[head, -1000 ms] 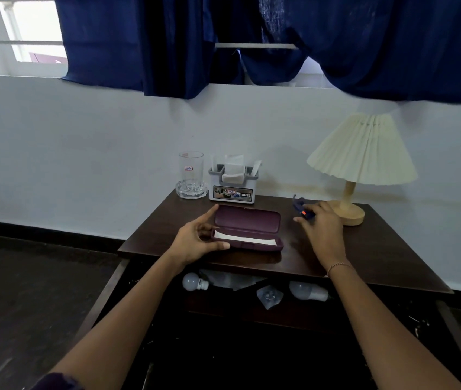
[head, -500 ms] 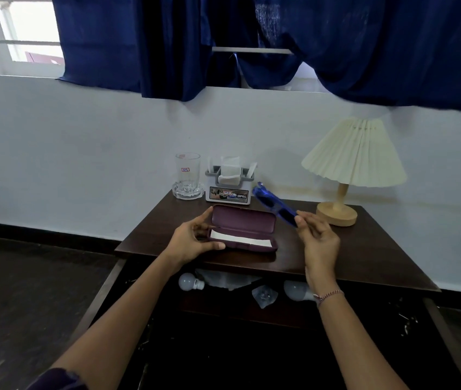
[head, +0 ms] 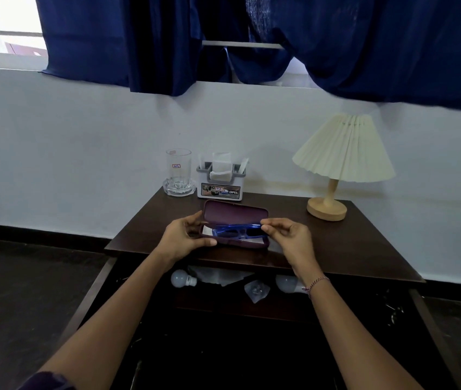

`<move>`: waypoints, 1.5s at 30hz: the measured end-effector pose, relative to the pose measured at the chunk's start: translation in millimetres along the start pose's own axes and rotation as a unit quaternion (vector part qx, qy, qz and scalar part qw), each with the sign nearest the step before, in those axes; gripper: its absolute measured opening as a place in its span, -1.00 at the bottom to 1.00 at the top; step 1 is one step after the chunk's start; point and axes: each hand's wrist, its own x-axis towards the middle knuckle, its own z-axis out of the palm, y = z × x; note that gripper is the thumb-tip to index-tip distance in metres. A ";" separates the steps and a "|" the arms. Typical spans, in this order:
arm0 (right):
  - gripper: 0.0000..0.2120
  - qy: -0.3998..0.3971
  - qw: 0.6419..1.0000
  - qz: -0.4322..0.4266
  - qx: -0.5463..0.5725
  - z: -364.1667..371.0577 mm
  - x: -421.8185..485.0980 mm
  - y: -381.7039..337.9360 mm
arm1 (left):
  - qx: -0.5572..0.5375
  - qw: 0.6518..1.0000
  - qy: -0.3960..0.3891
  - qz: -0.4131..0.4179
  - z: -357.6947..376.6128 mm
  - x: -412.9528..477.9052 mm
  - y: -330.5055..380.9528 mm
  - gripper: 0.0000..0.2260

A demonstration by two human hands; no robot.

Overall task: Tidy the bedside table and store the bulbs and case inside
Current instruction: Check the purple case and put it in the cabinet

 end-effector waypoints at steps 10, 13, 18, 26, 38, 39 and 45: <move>-0.89 -0.031 0.987 -0.051 -0.149 9.9 -2.4 -4.9 | -0.013 1.000 0.003 -0.003 -1.2 -0.1 -1.3 -0.28; -0.89 -0.036 0.976 -0.065 -0.204 11.4 -2.7 -5.4 | -0.018 1.000 0.006 -0.002 -1.3 0.2 -1.5 -0.29; -0.87 -0.053 0.971 -0.063 -0.225 13.5 -3.7 -5.7 | -0.023 1.000 0.021 -0.004 -1.7 0.9 -2.7 -0.26; 0.14 -0.082 0.967 -0.030 -0.241 11.3 -4.8 -6.2 | -0.017 1.000 0.024 -0.002 -2.0 0.8 -3.9 -0.28; 0.08 -0.111 0.982 -0.017 -0.151 9.2 4.3 4.9 | -0.031 0.999 0.040 -0.013 -1.0 5.4 -9.8 -0.33; 0.06 -0.104 0.981 -0.026 -0.159 9.3 4.6 5.8 | -0.034 0.998 0.043 -0.014 -1.2 5.8 -10.2 -0.34; -0.07 -0.080 0.982 -0.050 -0.162 11.1 2.3 4.9 | -0.057 0.996 0.055 -0.029 -0.3 7.2 -9.8 -0.41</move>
